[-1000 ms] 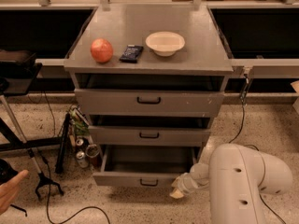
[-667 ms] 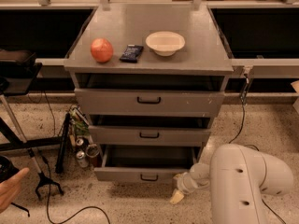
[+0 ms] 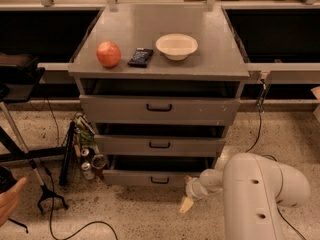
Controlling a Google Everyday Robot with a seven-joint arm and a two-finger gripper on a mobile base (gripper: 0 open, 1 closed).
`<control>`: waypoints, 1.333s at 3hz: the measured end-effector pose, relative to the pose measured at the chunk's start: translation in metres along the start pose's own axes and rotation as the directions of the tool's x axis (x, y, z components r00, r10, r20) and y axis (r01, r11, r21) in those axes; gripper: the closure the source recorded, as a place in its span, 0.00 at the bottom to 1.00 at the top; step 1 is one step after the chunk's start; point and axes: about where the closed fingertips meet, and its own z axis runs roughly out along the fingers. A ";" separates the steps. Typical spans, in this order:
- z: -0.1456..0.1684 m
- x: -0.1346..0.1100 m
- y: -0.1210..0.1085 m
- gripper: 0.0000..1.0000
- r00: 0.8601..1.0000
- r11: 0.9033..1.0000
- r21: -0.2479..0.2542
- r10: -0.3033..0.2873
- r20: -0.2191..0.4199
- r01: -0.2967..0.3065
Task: Close bottom drawer
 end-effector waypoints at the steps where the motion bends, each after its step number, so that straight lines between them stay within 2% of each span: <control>1: 0.001 -0.015 -0.015 0.09 0.999 1.000 0.004 -0.030 0.011 0.030; 2: -0.002 -0.014 -0.016 0.00 1.000 1.000 0.008 -0.024 0.008 0.024; 4: 0.009 -0.016 -0.026 0.00 0.998 0.999 0.026 0.044 -0.055 -0.042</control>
Offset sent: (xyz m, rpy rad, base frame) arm 0.0240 0.0013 0.0156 0.0003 -0.0271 0.0256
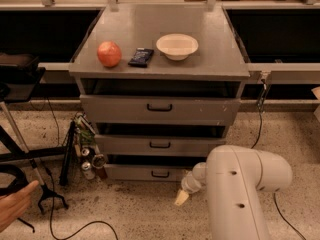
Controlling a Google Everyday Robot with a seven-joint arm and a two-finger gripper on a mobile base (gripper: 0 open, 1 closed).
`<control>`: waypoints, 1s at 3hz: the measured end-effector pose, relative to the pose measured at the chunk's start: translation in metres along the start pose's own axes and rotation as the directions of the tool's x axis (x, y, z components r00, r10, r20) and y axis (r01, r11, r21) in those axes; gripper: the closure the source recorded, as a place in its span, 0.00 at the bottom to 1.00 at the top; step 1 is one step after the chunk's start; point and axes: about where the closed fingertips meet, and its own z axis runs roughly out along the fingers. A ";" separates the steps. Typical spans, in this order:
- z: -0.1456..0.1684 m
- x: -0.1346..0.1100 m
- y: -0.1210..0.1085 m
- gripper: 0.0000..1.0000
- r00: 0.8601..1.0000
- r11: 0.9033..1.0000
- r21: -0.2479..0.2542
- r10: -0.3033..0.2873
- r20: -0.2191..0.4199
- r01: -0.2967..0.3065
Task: Close bottom drawer
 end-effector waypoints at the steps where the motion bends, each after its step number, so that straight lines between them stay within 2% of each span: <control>1: 0.008 0.001 -0.004 0.00 0.999 0.999 0.000 0.033 -0.028 -0.033; 2: 0.009 0.003 -0.007 0.00 0.997 0.998 0.014 0.057 -0.048 -0.056; 3: -0.001 0.017 -0.004 0.00 0.997 0.998 0.007 0.060 -0.052 -0.060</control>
Offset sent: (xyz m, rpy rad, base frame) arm 0.0140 -0.0068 -0.0076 -0.0551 0.0272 -0.0994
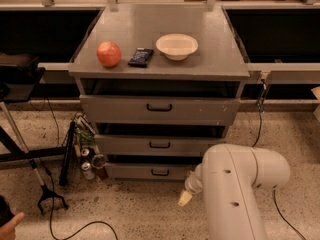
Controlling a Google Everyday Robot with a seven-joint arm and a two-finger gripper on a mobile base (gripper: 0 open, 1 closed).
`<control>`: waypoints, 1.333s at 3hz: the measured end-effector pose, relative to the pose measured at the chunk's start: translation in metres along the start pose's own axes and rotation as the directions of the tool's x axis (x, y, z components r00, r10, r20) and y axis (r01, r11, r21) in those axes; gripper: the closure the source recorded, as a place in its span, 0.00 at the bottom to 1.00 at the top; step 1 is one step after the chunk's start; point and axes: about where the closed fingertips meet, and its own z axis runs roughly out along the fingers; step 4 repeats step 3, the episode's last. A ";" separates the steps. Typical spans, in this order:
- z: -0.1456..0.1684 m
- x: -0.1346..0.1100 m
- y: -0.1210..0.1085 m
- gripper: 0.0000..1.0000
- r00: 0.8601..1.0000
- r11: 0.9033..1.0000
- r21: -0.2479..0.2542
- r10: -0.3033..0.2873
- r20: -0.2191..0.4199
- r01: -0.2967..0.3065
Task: Close bottom drawer
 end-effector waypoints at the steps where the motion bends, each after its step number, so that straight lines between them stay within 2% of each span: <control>1: -0.017 0.024 0.004 0.00 1.000 1.000 -0.002 0.008 -0.003 -0.008; 2: -0.047 0.053 0.017 0.00 1.000 1.000 -0.025 0.003 0.022 -0.003; 4: -0.048 0.055 0.018 0.00 1.000 1.000 -0.026 0.005 0.022 -0.004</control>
Offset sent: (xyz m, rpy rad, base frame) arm -0.0434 -0.0662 0.0240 0.0081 0.0083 -0.0160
